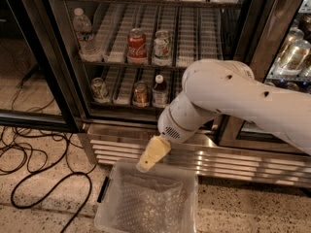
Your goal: Pick 7up can from bottom shelf of fridge
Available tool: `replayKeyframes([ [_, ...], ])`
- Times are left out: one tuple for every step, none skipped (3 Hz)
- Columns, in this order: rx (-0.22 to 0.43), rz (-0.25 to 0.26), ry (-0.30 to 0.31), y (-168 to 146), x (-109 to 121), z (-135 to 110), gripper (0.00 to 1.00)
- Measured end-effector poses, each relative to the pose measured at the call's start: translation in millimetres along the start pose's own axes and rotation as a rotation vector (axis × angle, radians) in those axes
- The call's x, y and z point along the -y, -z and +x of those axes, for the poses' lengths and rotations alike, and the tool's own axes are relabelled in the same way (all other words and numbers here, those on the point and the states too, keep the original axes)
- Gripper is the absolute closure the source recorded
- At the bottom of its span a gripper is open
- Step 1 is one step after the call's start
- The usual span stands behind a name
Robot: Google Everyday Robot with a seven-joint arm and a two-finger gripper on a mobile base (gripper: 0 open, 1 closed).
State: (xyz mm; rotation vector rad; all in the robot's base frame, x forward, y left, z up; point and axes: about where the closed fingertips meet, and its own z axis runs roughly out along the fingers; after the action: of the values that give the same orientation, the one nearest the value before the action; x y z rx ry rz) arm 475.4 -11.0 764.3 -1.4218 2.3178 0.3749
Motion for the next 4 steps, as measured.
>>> replayKeyframes([
  [0.032, 0.0, -0.026, -27.7, -9.9, -10.8, 0.0],
  [0.068, -0.032, -0.091, -96.2, -29.9, -23.1, 0.0],
  [0.107, -0.047, -0.143, -144.1, -38.1, -39.0, 0.0],
  [0.107, -0.047, -0.143, -144.2, -38.1, -39.0, 0.0],
])
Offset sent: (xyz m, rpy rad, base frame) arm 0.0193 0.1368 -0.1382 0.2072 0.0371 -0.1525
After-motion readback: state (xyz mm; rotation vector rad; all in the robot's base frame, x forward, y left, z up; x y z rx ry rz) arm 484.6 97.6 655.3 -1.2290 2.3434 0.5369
